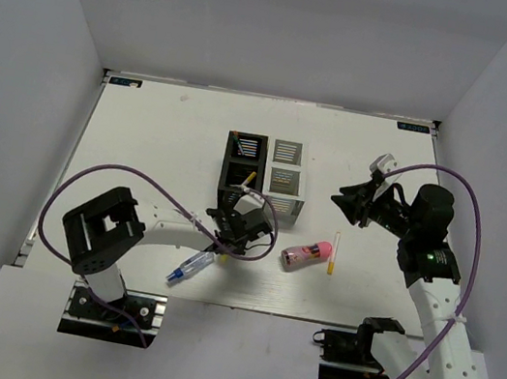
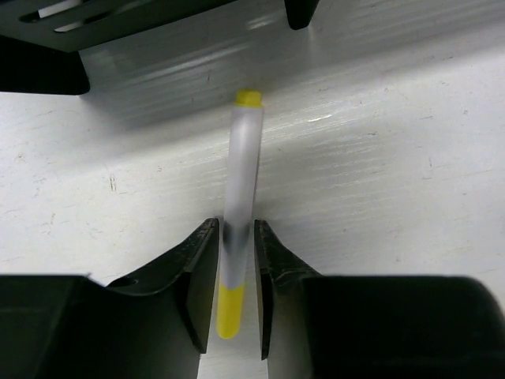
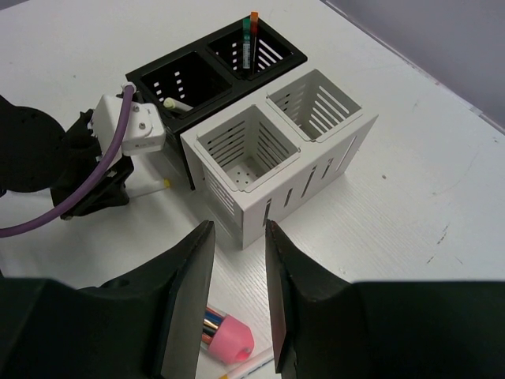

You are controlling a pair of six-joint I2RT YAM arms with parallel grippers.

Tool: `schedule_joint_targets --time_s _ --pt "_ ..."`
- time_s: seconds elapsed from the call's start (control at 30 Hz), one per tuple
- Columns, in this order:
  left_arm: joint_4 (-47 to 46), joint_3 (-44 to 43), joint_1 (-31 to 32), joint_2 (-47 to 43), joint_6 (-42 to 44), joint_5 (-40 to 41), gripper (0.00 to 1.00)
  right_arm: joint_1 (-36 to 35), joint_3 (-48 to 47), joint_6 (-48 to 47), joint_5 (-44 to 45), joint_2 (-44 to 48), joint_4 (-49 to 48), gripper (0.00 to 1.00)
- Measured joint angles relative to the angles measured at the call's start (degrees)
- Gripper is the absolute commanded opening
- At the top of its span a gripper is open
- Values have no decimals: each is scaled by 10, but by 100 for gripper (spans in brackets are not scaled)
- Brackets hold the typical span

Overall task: Sort the stationery into containers
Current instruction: Pick up the pen from the center of the board.

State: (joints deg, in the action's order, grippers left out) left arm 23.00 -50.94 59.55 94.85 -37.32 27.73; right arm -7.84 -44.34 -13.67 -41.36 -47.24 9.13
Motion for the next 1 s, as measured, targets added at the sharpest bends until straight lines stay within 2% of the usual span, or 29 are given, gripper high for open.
schedule_joint_targets --time_s 0.1,0.37,0.53,0.67,1.0 --pt "-3 0 3 2 1 2 31 2 0 0 -2 0 -1 38" --pt "-10 -2 8 5 10 -1 1 10 0 0 -10 1 -1 38" --pt "-20 3 17 -1 34 -13 0 14 0 0 -14 1 -1 41" --pt "-21 17 33 -43 74 -49 0 17 0 0 -15 2 -1 41" --pt "-58 21 40 -271 169 -102 0 22 3 0 -22 7 -1 42"
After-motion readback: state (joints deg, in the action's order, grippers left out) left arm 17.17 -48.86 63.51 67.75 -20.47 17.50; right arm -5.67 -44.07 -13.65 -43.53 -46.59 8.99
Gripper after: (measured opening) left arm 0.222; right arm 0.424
